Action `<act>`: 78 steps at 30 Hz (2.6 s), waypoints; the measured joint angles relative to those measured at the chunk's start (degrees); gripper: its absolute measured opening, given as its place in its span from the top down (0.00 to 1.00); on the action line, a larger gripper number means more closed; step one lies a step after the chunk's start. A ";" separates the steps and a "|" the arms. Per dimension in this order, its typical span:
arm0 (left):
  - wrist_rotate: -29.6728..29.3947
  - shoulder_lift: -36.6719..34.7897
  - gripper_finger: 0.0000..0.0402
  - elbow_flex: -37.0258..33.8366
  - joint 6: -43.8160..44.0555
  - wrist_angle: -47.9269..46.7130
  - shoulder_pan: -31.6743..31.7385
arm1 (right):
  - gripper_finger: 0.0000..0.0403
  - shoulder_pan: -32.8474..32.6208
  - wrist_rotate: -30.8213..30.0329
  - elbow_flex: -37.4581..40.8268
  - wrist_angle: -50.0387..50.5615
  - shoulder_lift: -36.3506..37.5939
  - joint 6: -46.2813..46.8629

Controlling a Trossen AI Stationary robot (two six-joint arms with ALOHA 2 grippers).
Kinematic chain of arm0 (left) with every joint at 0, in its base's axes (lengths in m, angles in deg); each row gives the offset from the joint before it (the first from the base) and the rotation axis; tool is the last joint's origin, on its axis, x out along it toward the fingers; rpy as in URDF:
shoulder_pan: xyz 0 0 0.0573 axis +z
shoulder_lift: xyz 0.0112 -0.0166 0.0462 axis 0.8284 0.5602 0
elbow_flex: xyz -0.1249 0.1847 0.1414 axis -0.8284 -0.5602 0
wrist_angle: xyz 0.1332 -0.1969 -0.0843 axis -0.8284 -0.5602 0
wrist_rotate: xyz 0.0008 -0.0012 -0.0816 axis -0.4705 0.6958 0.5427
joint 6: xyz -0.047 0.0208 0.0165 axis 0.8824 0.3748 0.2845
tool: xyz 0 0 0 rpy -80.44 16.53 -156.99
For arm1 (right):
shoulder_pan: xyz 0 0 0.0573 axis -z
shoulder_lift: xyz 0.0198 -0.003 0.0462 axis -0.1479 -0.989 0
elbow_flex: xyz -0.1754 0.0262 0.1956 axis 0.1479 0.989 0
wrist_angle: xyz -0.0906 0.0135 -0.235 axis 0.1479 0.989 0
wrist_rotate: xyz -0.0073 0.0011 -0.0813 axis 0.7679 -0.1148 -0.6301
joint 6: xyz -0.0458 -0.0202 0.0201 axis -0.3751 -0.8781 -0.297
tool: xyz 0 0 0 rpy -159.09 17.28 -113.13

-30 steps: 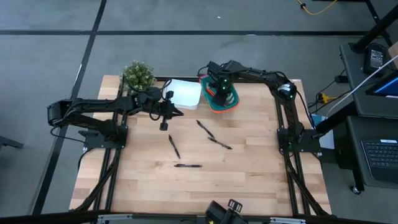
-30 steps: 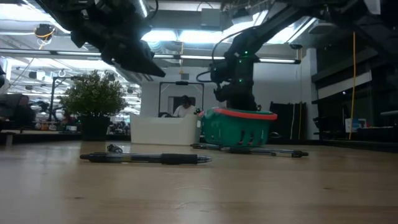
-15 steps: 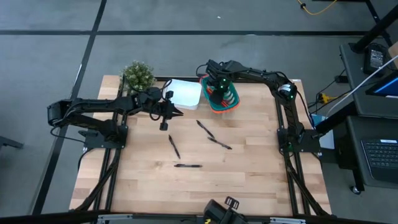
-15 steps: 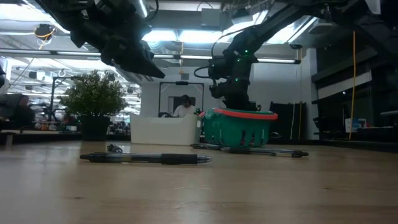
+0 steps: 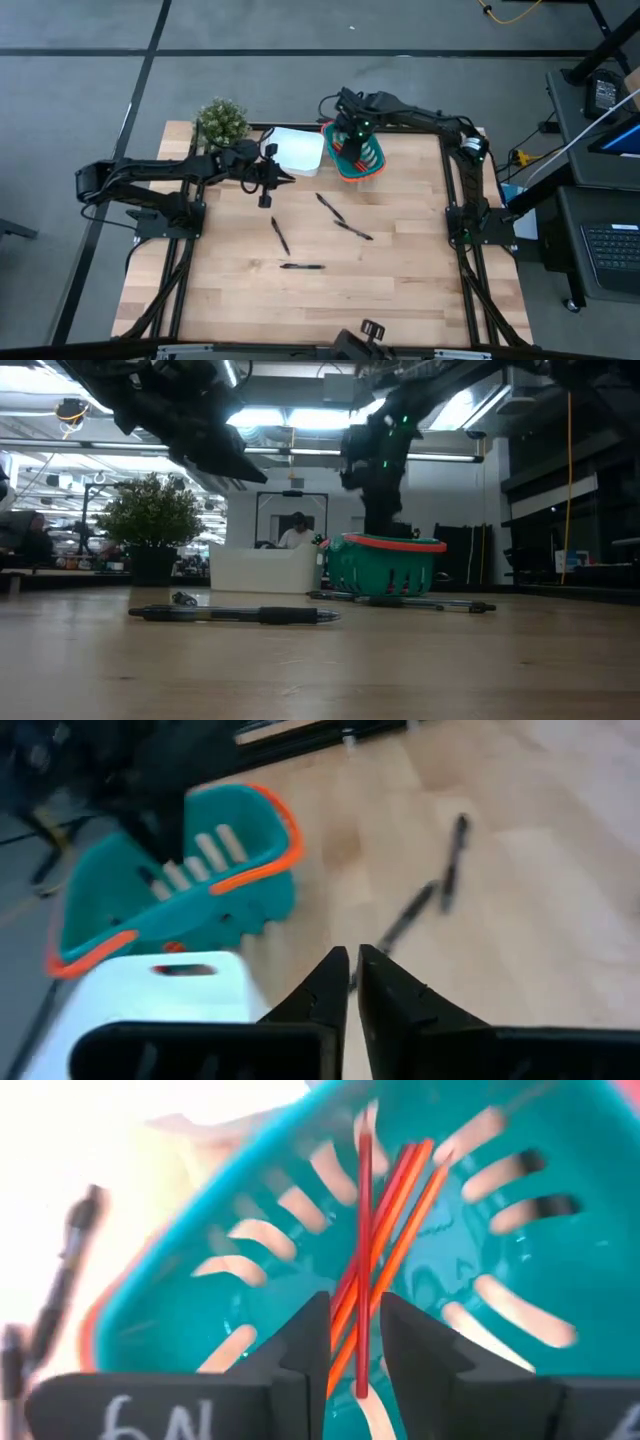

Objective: Sort pens & pencils
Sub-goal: Put the bottom right black pen into the white bin

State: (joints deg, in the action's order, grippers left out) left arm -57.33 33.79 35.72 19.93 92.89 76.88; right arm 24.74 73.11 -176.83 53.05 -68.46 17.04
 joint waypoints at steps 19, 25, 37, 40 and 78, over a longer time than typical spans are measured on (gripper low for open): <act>-2.84 -21.44 0.95 -9.59 9.26 -0.85 -0.02 | 0.77 -13.25 -0.73 6.82 -8.72 16.95 -1.54; -3.03 -33.77 0.95 -14.95 12.73 -0.85 -1.75 | 0.77 -17.05 -5.11 18.98 -19.32 24.59 2.11; -9.13 -41.05 0.99 -17.73 16.26 -4.21 -8.70 | 0.77 -28.98 -11.98 39.36 -35.70 37.17 13.86; -9.36 -41.05 0.98 -17.73 16.28 -4.11 -10.33 | 0.77 -32.02 -11.76 40.77 -35.12 36.79 18.62; -15.44 -39.75 0.97 -17.73 17.51 -4.21 -15.74 | 0.52 -36.84 -1.43 43.12 -28.41 23.97 32.87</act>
State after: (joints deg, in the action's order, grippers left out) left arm -72.77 -5.96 18.00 37.44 88.68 61.14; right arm -12.10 71.69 -133.71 24.64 -44.49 49.90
